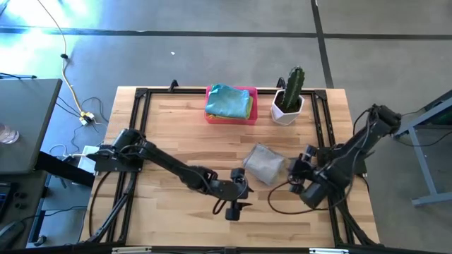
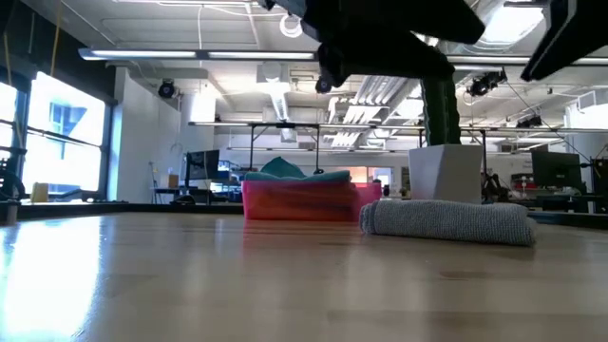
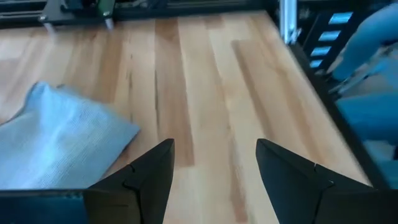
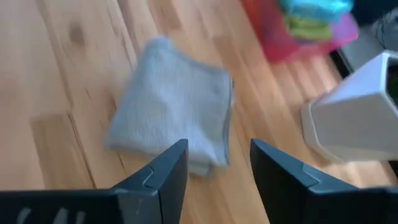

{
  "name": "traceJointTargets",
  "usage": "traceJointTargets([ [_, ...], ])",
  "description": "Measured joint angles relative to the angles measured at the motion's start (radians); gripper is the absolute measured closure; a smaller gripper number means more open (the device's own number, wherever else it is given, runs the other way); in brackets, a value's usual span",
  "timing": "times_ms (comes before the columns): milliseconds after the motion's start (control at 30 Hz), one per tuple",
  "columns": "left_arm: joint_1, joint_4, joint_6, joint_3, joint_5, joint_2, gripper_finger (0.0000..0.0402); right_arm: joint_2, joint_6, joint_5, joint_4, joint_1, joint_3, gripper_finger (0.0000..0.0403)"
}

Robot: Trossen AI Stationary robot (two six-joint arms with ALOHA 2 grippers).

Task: Fold microfiber towels
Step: Put the gray microfiber cloth into the pink bin

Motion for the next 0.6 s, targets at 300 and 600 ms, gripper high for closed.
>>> traceJointTargets([
  [300, 0.011, 0.089, -0.029, 0.001, 0.038, 0.002, 0.0186, -0.274, -0.063, 0.141, 0.380, 0.089, -0.252, 0.0238],
  [600, 0.024, 0.116, -0.029, 0.001, 0.025, 0.002, 0.0186, -0.590, -0.337, 0.088, 0.989, 0.064, -0.643, 0.0238],
])
